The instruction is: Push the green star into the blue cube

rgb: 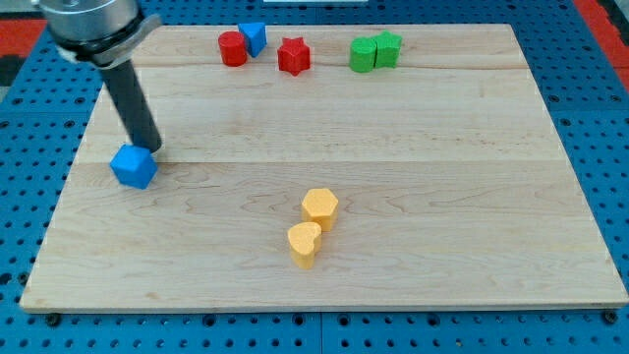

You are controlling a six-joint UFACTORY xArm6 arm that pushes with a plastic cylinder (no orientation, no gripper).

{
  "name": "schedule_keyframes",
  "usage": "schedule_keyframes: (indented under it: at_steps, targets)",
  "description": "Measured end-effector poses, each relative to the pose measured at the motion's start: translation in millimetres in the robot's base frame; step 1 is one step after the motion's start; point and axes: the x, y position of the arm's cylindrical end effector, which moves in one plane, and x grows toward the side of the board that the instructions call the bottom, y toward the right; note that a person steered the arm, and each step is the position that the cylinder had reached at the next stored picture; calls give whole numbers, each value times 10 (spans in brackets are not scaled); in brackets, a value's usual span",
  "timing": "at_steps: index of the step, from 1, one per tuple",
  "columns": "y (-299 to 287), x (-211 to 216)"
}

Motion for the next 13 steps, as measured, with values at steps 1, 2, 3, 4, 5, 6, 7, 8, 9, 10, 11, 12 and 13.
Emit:
schedule_keyframes:
  at_steps: [1,2,3,4,5,6,7,8,9,10,11,12,13]
  targets:
    - [418,424]
    - [1215,23]
    - [2502,-461]
    - [3270,-1140]
    - [3251,-1551]
    - [3540,-1705]
    - [3426,-1996]
    - [2897,-2002]
    - [1569,-1952]
    - [1465,-1762]
    - [1615,-1604]
    - [1631,-1275]
    - [2061,-1046]
